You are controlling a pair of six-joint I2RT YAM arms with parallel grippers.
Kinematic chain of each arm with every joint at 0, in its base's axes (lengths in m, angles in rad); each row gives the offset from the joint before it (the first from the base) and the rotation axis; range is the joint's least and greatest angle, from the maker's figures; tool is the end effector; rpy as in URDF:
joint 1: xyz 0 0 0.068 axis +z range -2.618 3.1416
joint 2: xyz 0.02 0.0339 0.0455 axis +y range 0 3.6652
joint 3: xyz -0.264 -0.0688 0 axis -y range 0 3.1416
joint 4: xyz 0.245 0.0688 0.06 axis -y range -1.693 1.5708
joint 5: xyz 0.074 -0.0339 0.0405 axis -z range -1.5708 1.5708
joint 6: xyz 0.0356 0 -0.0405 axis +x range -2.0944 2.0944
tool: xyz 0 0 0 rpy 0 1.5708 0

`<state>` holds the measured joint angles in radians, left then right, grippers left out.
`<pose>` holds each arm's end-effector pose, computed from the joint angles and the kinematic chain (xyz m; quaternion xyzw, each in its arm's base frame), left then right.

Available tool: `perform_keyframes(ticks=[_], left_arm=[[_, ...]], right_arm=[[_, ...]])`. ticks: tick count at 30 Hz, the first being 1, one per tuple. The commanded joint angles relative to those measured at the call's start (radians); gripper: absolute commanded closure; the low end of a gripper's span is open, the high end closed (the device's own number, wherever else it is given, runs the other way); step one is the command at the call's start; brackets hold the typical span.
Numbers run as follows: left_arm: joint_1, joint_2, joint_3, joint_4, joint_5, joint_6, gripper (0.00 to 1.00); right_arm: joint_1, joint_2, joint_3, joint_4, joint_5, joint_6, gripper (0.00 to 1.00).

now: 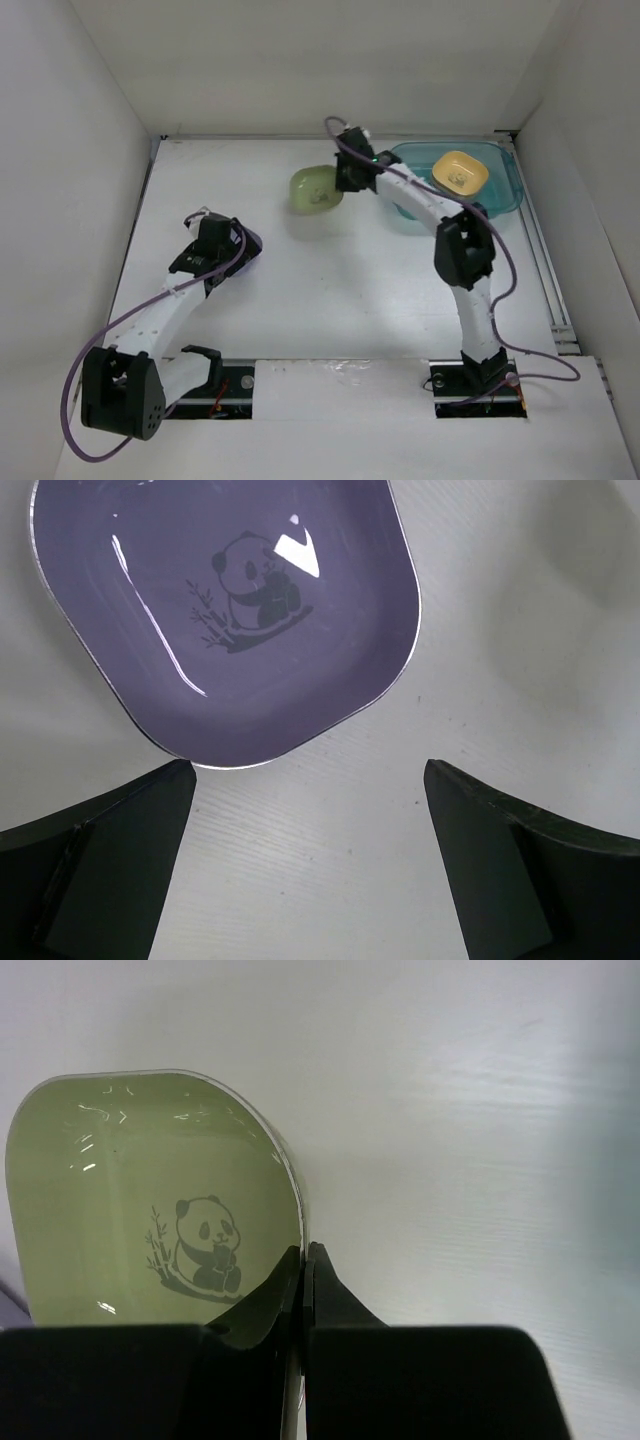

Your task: Place the plates into the plastic bin on the countertop

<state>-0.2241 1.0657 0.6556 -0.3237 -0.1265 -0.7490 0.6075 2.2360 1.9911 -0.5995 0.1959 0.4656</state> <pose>0.2175 -0.0450 0.2287 -0.2614 0.8740 -0.1386 0.3855 0.4207 0.2840 0.2386 -0.0313 0.9304 0.1022 0.3506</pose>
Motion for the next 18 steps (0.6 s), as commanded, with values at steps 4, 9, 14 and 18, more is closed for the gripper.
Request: perform_keyframes(ticks=[4, 9, 14, 18], left_arm=[[-0.073, 0.046, -0.036, 0.1, -0.03, 0.017, 0.0], [-0.124, 0.097, -0.036, 0.124, -0.064, 0.017, 0.0], [-0.133, 0.122, -0.027, 0.143, -0.032, 0.039, 0.0], [-0.147, 0.102, -0.027, 0.143, -0.03, 0.039, 0.0]], right_arm=[[-0.283, -0.298, -0.156, 0.067, 0.036, -0.016, 1.0], [-0.509, -0.404, -0.343, 0.158, -0.032, -0.007, 1.0], [-0.707, -0.405, -0.452, 0.222, -0.102, 0.021, 1.0], [-0.791, -0.385, -0.479, 0.26, -0.148, 0.045, 1.0]])
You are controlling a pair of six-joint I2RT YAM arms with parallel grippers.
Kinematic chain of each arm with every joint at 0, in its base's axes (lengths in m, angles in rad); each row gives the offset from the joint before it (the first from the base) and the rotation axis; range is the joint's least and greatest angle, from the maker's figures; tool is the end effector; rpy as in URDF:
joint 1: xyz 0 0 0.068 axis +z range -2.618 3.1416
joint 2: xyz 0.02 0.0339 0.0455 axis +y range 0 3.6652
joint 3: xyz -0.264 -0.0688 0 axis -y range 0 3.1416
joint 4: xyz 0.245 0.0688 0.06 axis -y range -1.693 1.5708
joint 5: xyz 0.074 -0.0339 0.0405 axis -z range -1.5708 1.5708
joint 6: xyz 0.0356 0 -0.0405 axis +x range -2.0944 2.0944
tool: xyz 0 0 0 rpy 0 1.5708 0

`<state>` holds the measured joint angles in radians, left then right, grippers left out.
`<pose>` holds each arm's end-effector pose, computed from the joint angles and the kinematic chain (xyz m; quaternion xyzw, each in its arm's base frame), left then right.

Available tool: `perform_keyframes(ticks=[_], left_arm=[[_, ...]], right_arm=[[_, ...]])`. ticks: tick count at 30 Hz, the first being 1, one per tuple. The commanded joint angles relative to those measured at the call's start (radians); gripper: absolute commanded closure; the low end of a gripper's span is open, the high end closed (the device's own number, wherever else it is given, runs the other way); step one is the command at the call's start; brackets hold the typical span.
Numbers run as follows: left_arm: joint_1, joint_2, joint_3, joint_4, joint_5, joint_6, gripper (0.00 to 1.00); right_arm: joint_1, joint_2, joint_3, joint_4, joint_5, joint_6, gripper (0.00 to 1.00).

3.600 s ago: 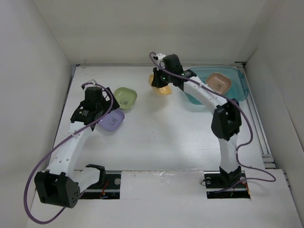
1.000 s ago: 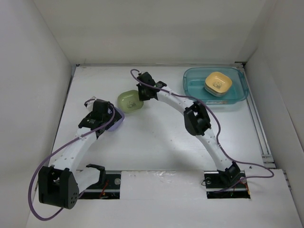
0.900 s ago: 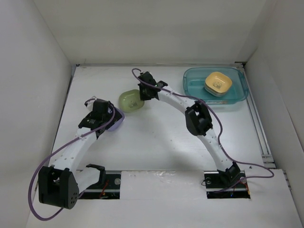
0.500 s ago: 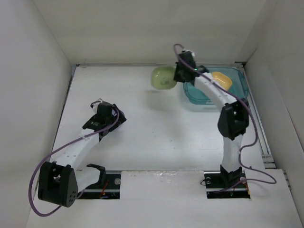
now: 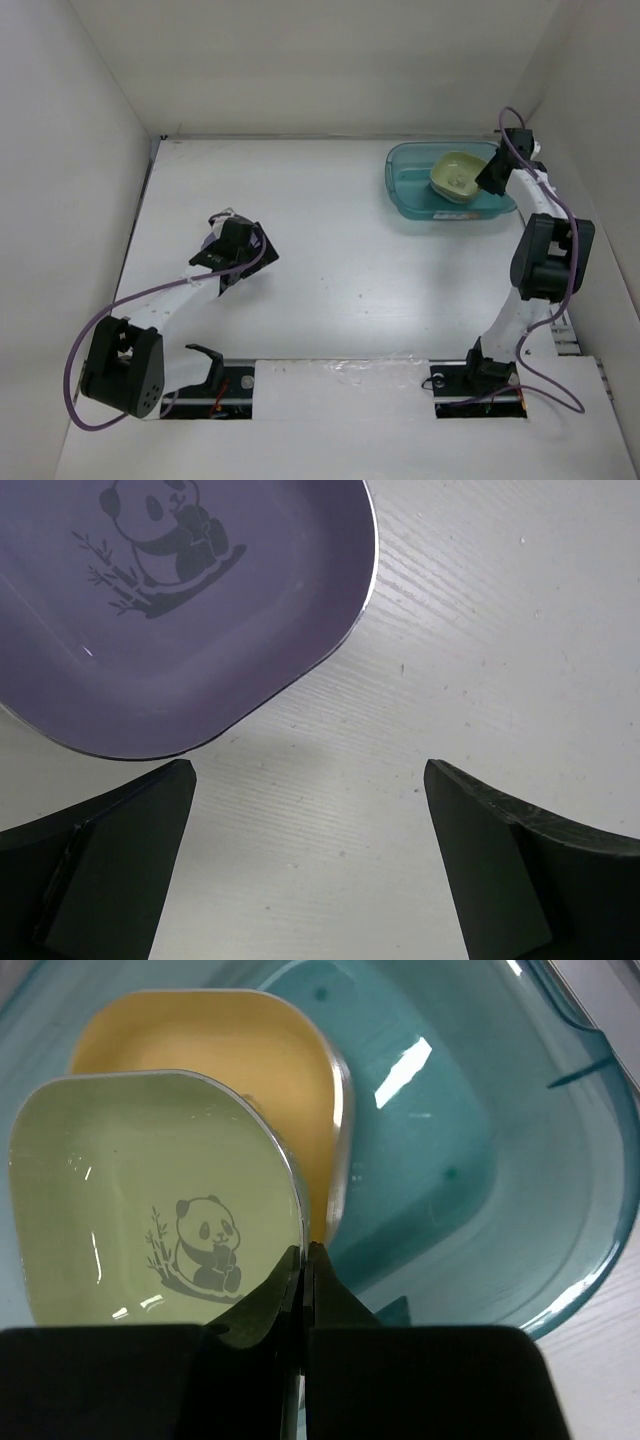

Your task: Place the plates into the plastic bin on the countertop

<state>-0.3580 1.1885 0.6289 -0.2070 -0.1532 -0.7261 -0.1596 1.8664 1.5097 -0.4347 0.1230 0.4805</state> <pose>0.2263 -0.0789 0.2035 -0.1974 0.8966 -0.1410 0.3706 0.4182 -0.0717 0.2590 0.3126 0.8690 0.0045 0.3834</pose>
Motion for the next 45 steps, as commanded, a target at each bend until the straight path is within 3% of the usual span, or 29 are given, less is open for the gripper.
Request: perform_keyframes(ticks=[1, 3, 6, 9, 15, 23, 28, 36, 38, 40, 41, 42, 45], left_arm=[[-0.03, -0.035, 0.0, 0.026, -0.003, 0.016, 0.0], [-0.05, -0.046, 0.0, 0.014, -0.029, 0.016, 0.0], [-0.07, -0.046, 0.009, 0.004, -0.04, 0.016, 0.0], [-0.084, -0.055, 0.018, -0.026, -0.094, 0.002, 0.0], [-0.084, -0.046, 0.031, -0.085, -0.196, -0.062, 0.0], [-0.056, 0.034, 0.132, -0.074, -0.229, -0.039, 0.0], [-0.056, 0.066, 0.176, -0.045, -0.229, -0.004, 0.0], [-0.042, 0.266, 0.187, 0.089, -0.146, 0.034, 0.02], [-0.042, 0.325, 0.198, 0.11, -0.146, 0.025, 0.1], [-0.042, 0.388, 0.212, 0.11, -0.135, 0.025, 0.27], [-0.051, 0.408, 0.225, 0.11, -0.135, 0.025, 0.4], [-0.062, 0.439, 0.235, 0.119, -0.126, 0.025, 0.73], [-0.102, 0.461, 0.264, 0.11, -0.126, 0.025, 1.0]], right_arm=[[-0.024, -0.015, 0.003, 0.105, -0.085, 0.03, 1.0], [-0.035, -0.006, 0.016, 0.105, -0.085, 0.03, 0.88], [-0.026, -0.006, 0.017, 0.105, -0.094, 0.03, 0.37], [-0.002, -0.035, 0.008, 0.116, -0.083, 0.03, 0.17], [0.107, -0.099, 0.007, 0.132, -0.128, -0.06, 0.15], [0.406, -0.157, -0.037, 0.171, -0.25, -0.198, 0.15], [0.437, -0.188, -0.114, 0.191, -0.282, -0.198, 0.15], [0.448, -0.273, -0.247, 0.254, -0.327, -0.177, 0.15], [0.471, -0.282, -0.258, 0.254, -0.347, -0.186, 0.15], [0.485, -0.309, -0.27, 0.254, -0.347, -0.197, 0.15], [0.499, -0.322, -0.293, 0.254, -0.347, -0.197, 0.15], [0.499, -0.352, -0.305, 0.254, -0.347, -0.197, 0.15], [0.52, -0.391, -0.338, 0.264, -0.358, -0.197, 0.15]])
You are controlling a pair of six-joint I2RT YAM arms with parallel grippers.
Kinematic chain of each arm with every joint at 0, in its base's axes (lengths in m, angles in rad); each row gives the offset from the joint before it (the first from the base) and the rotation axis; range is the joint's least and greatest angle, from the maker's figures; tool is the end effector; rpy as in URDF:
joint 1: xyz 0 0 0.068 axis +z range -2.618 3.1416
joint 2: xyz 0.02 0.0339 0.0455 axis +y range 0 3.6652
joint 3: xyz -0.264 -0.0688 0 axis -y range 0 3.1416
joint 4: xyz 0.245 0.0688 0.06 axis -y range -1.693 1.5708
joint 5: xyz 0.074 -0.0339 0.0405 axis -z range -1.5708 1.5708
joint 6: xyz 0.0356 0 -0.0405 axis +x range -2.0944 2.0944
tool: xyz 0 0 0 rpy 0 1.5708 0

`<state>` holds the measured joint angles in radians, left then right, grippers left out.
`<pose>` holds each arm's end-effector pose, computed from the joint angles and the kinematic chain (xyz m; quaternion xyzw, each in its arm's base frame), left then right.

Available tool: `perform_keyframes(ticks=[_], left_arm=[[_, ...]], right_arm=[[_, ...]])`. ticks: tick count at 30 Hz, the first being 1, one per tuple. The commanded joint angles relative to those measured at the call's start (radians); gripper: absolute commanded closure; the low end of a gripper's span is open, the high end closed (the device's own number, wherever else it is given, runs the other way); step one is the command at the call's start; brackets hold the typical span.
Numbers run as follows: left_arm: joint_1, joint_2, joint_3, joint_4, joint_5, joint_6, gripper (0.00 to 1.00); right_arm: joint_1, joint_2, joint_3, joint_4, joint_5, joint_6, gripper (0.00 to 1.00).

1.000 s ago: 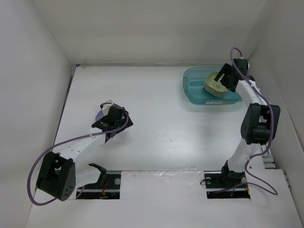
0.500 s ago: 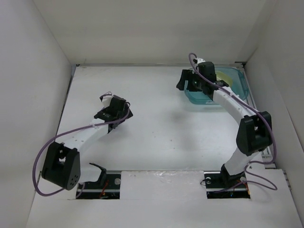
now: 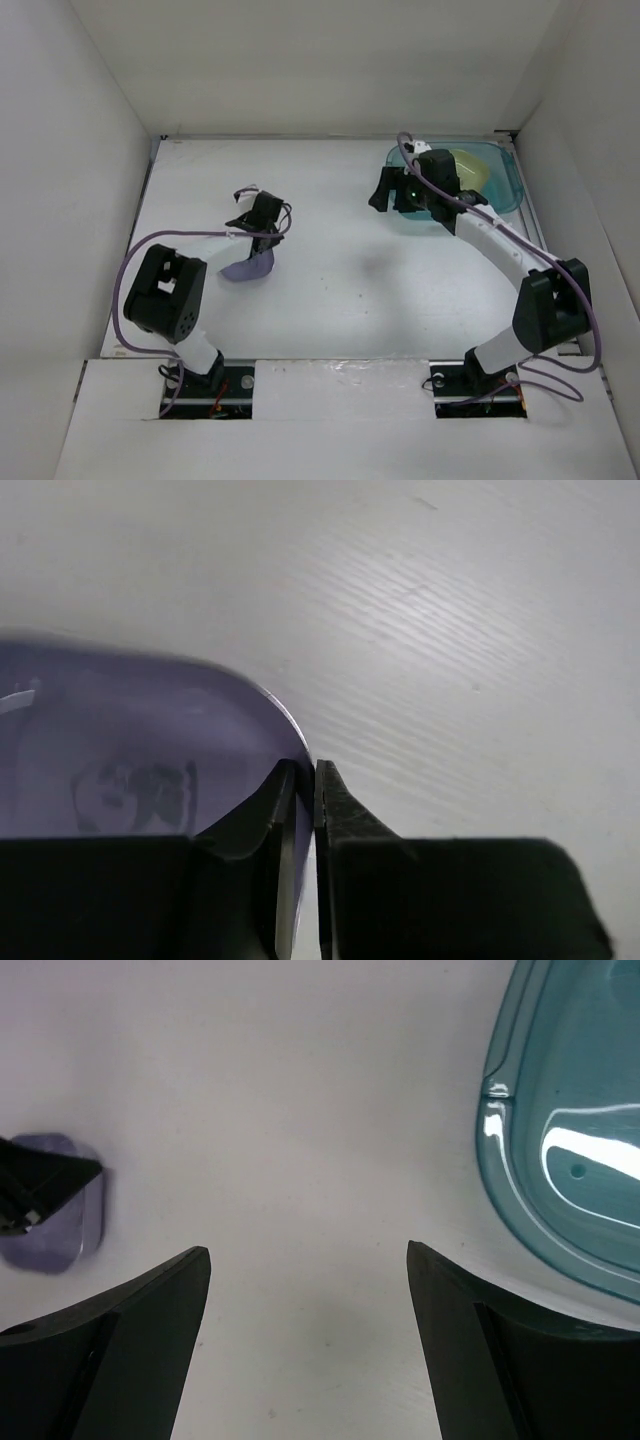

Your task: Place the plates into the plastic bin on the countertop

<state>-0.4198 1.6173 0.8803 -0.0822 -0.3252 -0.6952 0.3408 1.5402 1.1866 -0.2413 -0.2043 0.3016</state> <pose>0.3038 -0.1231 0.1783 -0.1849 0.9011 -0.0638 0.3870 0.3300 0.1247 0.2878 -0.0650 0.8776 0.2327 0.4141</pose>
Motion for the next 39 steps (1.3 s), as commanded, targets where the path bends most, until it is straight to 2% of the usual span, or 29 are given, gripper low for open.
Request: perform_keyframes(ticks=[1, 5, 6, 13, 16, 21, 26, 30, 33, 35, 39], left_arm=[[-0.054, 0.032, 0.025, -0.014, 0.058, 0.008, 1.0], [-0.166, -0.014, 0.025, -0.014, 0.077, 0.059, 1.0], [-0.222, -0.057, 0.013, -0.014, 0.077, 0.069, 1.0], [-0.44, -0.258, -0.007, -0.059, 0.124, 0.2, 1.0], [-0.522, -0.267, 0.031, -0.123, 0.083, 0.224, 1.0], [-0.579, -0.218, 0.126, -0.178, 0.094, 0.284, 1.0], [-0.602, -0.185, 0.175, -0.202, 0.084, 0.309, 1.0], [-0.602, -0.185, 0.229, -0.202, 0.066, 0.341, 1.0], [-0.602, -0.162, 0.324, -0.224, 0.037, 0.371, 1.0], [-0.602, -0.107, 0.44, -0.269, 0.026, 0.384, 1.0], [-0.602, -0.03, 0.592, -0.28, -0.017, 0.405, 1.0]], right_arm=[[0.02, -0.065, -0.015, 0.071, -0.043, -0.033, 0.15], [0.001, -0.065, -0.015, 0.082, -0.159, -0.08, 0.15], [0.001, -0.065, -0.024, 0.082, -0.211, -0.091, 0.16], [0.001, -0.055, -0.013, 0.092, -0.314, -0.11, 0.16], [0.001, -0.035, 0.008, 0.064, -0.325, -0.098, 0.16], [0.075, -0.035, 0.053, -0.015, -0.325, -0.11, 0.16], [0.096, -0.065, 0.044, -0.064, -0.275, -0.11, 0.16], [0.06, -0.161, -0.005, -0.044, -0.089, -0.027, 0.17], [-0.009, -0.277, -0.045, -0.024, -0.043, 0.036, 0.17], [-0.048, -0.328, -0.055, -0.035, 0.002, 0.045, 0.17], [-0.074, -0.394, 0.011, -0.174, 0.143, 0.045, 0.16]])
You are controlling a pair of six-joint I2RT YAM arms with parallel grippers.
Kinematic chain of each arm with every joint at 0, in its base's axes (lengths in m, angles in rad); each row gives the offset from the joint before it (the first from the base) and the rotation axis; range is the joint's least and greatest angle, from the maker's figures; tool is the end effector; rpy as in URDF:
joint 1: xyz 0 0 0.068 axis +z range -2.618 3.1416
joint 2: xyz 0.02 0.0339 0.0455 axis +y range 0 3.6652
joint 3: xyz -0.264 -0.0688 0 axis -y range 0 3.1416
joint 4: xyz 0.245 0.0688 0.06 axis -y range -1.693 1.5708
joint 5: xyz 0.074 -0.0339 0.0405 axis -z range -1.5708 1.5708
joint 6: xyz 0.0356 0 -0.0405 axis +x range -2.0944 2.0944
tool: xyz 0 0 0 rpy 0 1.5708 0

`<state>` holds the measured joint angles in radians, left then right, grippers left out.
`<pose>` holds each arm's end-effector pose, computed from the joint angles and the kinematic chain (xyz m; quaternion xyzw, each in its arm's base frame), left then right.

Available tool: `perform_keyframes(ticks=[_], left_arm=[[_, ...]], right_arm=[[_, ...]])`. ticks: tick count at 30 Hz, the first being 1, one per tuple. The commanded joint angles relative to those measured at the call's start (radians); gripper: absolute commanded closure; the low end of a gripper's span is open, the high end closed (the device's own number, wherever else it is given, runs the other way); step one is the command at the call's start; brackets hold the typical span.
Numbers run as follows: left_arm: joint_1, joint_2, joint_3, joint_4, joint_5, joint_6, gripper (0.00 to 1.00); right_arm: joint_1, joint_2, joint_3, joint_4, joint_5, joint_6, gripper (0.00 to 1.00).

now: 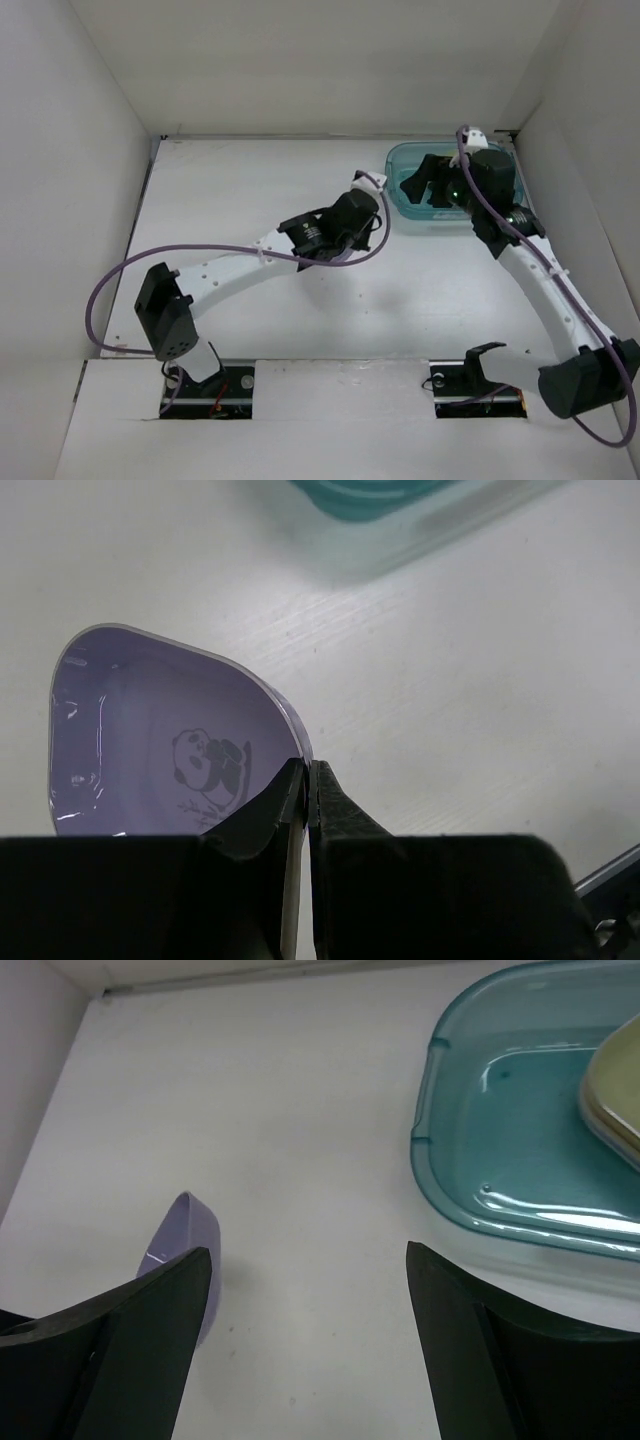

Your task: Place the plates into the plastic bin on the countertop

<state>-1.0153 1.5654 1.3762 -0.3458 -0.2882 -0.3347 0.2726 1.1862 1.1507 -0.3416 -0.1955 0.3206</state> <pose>0.2003 -0.3035 0.3352 0.2200 0.8343 -0.2087 0.4605 0.2574 0.0791 0.3694 -0.0351 0.8242 0.2407 0.5113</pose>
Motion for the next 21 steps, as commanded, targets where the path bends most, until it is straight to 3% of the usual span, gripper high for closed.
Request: perform_keyframes(ticks=[1, 3, 7, 9, 13, 16, 21], left_arm=[[-0.006, 0.053, 0.124, -0.016, -0.054, 0.055, 1.0], [-0.006, 0.091, 0.225, -0.051, -0.092, 0.046, 1.0], [-0.006, 0.169, 0.401, -0.154, -0.268, -0.09, 1.0], [-0.006, 0.208, 0.517, -0.208, -0.351, -0.166, 1.0], [0.04, 0.229, 0.656, -0.32, -0.353, -0.366, 1.0], [0.063, 0.199, 0.652, -0.32, -0.344, -0.533, 1.0], [0.099, 0.061, 0.46, -0.127, -0.253, -0.685, 1.0]], right_arm=[[-0.018, -0.071, 0.035, -0.083, 0.175, 0.053, 0.16], [-0.05, -0.138, -0.03, -0.033, 0.183, 0.054, 0.11], [-0.09, -0.212, -0.057, -0.074, 0.11, 0.054, 0.11], [-0.055, -0.249, -0.115, -0.004, 0.006, 0.034, 0.11], [0.042, -0.387, -0.368, 0.211, -0.007, 0.063, 0.11], [0.144, -0.448, -0.471, 0.383, 0.036, 0.112, 0.11], [0.286, -0.412, -0.562, 0.628, 0.1, 0.112, 0.11]])
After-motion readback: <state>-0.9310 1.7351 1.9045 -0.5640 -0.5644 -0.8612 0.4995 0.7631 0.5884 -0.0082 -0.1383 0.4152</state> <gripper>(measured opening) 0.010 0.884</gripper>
